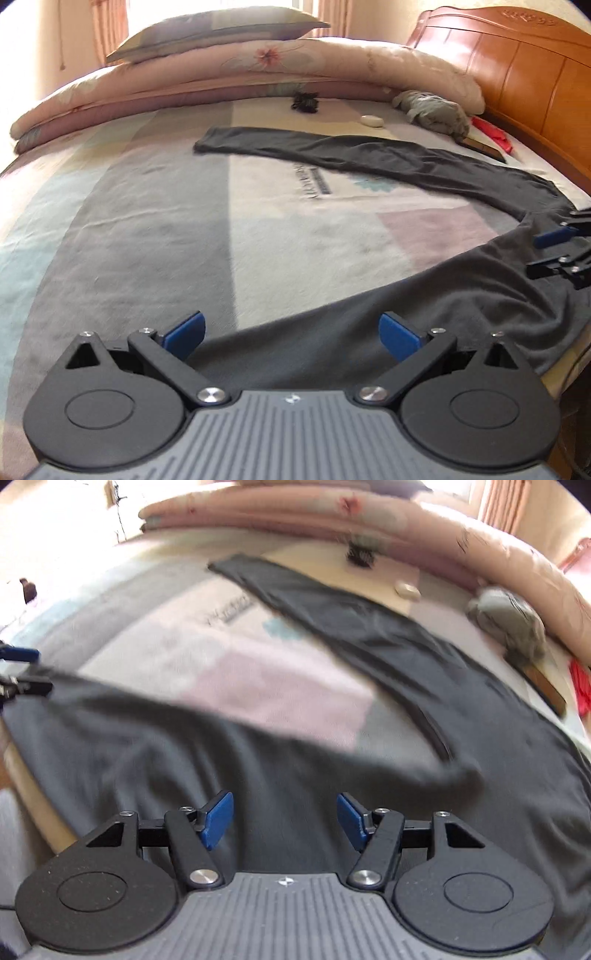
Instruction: Fold clothes
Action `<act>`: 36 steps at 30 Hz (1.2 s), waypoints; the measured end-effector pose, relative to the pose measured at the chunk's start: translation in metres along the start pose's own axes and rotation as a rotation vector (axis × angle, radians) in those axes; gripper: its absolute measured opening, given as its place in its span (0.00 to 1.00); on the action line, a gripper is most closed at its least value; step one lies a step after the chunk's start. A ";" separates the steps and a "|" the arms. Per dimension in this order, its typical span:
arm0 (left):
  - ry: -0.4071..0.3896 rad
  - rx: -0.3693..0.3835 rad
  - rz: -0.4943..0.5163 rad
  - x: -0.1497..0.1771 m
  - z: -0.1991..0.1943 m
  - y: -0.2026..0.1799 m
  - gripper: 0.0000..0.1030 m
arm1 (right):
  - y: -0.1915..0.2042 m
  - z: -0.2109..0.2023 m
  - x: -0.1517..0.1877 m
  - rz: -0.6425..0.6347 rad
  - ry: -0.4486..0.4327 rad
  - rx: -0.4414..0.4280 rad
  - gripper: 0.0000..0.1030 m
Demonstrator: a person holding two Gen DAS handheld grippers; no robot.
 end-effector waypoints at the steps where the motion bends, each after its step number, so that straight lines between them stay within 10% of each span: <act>1: -0.010 0.022 0.031 -0.004 0.004 -0.013 0.98 | 0.005 0.009 -0.009 -0.004 -0.014 -0.024 0.65; 12: 0.139 0.109 0.199 0.038 0.010 -0.044 0.98 | 0.014 0.002 0.042 -0.033 0.114 -0.170 0.70; 19: 0.010 0.243 0.163 -0.020 0.012 -0.063 0.98 | -0.007 0.008 -0.016 -0.021 -0.004 -0.220 0.69; 25: 0.198 0.342 0.087 0.003 0.044 -0.062 0.97 | -0.020 0.028 0.007 0.049 0.071 -0.326 0.70; 36: 0.203 0.328 0.086 0.004 0.028 -0.049 0.98 | -0.011 0.039 -0.062 -0.160 0.008 -0.298 0.45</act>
Point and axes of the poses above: each gripper's, at about its wrist camera, not at the fingertips, and z roughly the way its jaws point, y to its left, x to its underside, the point moved 1 cm from there along z, roughly the way its jaws point, and after that the axes turned 9 degrees about -x, right-handed, at the moved point
